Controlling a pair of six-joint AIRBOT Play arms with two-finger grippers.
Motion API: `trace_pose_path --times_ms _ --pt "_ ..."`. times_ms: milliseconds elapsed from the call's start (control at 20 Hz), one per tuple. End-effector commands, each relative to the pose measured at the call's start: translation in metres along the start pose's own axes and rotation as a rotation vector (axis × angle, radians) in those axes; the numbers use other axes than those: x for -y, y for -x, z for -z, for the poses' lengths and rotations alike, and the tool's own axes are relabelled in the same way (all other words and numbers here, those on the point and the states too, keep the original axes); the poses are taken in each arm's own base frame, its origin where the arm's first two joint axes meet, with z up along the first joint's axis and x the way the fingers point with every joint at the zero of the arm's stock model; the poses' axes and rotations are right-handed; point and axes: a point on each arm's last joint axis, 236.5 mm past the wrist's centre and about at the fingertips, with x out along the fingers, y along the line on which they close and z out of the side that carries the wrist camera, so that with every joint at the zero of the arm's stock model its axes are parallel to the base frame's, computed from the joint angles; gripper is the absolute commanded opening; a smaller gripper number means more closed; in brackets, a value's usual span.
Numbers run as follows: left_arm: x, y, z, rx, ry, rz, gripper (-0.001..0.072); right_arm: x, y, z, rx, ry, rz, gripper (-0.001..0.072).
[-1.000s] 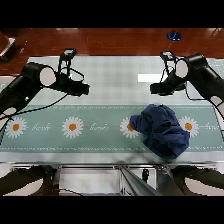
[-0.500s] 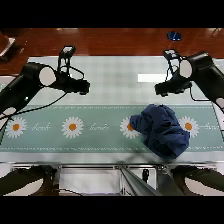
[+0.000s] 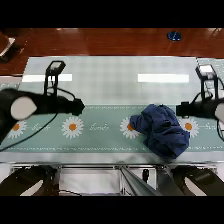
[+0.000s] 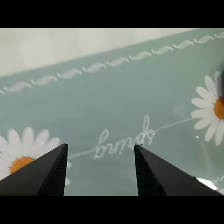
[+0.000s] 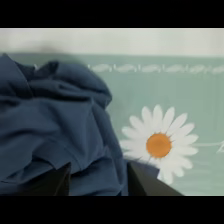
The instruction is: Fold the shirts.
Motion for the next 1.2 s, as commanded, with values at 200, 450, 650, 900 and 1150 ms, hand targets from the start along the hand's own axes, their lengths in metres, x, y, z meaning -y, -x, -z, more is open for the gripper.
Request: trace_pose_path --times_ms 200,450,650,900,1150 --pt "0.014 -0.025 0.062 0.002 0.134 0.069 0.0508 -0.026 -0.076 0.060 -0.123 -0.091 -0.051 0.0409" --pt "0.017 -0.029 0.054 0.032 0.136 0.079 0.0508 -0.079 -0.110 0.095 -0.329 -0.063 -0.209 0.0408" --pt "0.017 -0.034 0.051 0.037 0.138 0.078 0.0507 -0.111 -0.111 0.106 -0.391 -0.030 -0.338 0.0126" --pt "-0.035 -0.011 0.045 -0.010 0.078 -0.080 0.0507 -0.116 -0.048 0.024 -0.168 0.087 -0.410 0.0026" --pt "-0.095 0.058 0.026 0.125 0.171 -0.200 0.0506 -0.107 0.126 -0.111 0.355 0.091 -0.515 0.0026"
